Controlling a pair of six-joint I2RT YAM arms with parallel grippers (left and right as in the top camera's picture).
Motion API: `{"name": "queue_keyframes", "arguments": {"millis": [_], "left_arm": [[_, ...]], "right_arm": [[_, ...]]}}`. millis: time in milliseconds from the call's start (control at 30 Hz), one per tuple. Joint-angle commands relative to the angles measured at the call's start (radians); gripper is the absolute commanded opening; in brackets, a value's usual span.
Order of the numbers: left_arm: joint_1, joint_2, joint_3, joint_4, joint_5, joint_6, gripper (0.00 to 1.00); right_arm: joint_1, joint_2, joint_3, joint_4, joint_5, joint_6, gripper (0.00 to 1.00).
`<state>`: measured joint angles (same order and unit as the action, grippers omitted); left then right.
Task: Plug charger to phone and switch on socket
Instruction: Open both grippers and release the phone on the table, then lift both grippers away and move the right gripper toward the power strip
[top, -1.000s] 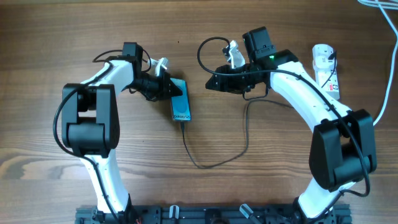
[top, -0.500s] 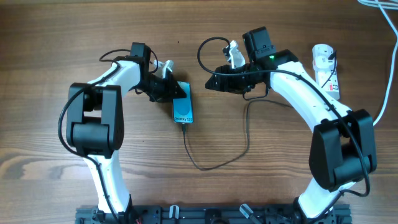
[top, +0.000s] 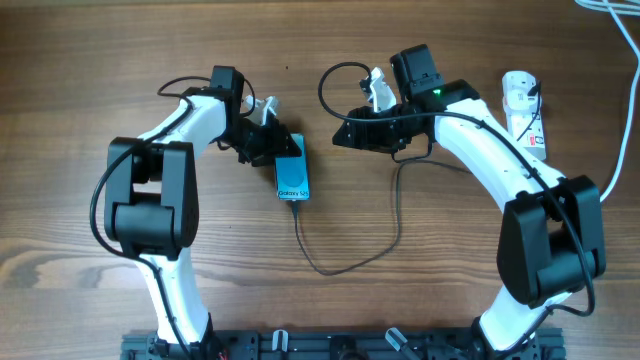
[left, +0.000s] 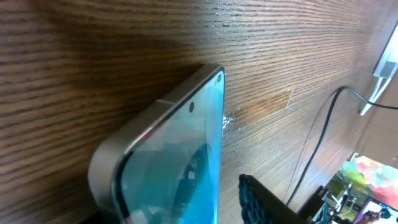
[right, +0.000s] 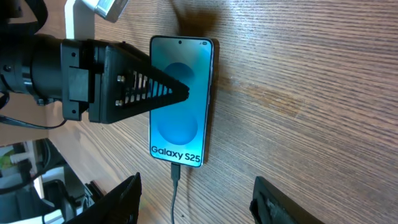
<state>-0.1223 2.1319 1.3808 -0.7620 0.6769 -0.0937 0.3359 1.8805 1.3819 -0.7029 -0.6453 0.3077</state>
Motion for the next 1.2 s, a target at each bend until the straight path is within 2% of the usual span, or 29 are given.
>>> {"name": "queue_keyframes", "arguments": {"millis": [0,200,367,467,667,800,933,1067,1100,1133,1167], "left_arm": [[0.008,0.042,-0.021,-0.007,-0.266,-0.031,0.50],[0.008,0.042,-0.021,-0.029,-0.471,-0.079,0.51],[0.008,0.042,-0.021,-0.046,-0.562,-0.099,0.53],[0.008,0.042,-0.021,-0.047,-0.566,-0.102,0.60],[0.014,0.020,0.014,-0.094,-0.566,-0.102,0.63],[0.043,-0.142,0.126,-0.216,-0.563,-0.101,0.64],[0.046,-0.383,0.165,-0.248,-0.562,-0.102,0.70],[0.046,-0.649,0.165,-0.263,-0.555,-0.102,0.84],[0.046,-0.725,0.165,-0.268,-0.555,-0.102,0.93],[0.046,-0.812,0.165,-0.274,-0.556,-0.102,1.00],[0.046,-0.883,0.164,-0.280,-0.555,-0.102,1.00]], "right_arm": [[0.003,-0.004,0.018,-0.002,0.018,-0.020,0.59],[0.003,-0.004,0.018,-0.002,0.018,-0.020,0.59],[0.003,-0.004,0.018,-0.002,0.018,-0.020,0.59],[0.003,-0.004,0.018,-0.003,0.018,-0.020,0.60],[0.003,-0.004,0.018,-0.006,0.021,-0.046,0.59],[-0.034,-0.039,0.039,-0.053,0.021,-0.068,0.50],[-0.106,-0.162,0.068,-0.111,0.082,-0.077,0.50],[-0.208,-0.329,0.068,-0.123,0.099,-0.069,0.54],[-0.248,-0.373,0.068,-0.131,0.099,-0.069,0.54],[-0.324,-0.435,0.071,-0.154,0.099,-0.069,0.54],[-0.409,-0.479,0.078,-0.182,0.099,-0.070,0.54]]}}
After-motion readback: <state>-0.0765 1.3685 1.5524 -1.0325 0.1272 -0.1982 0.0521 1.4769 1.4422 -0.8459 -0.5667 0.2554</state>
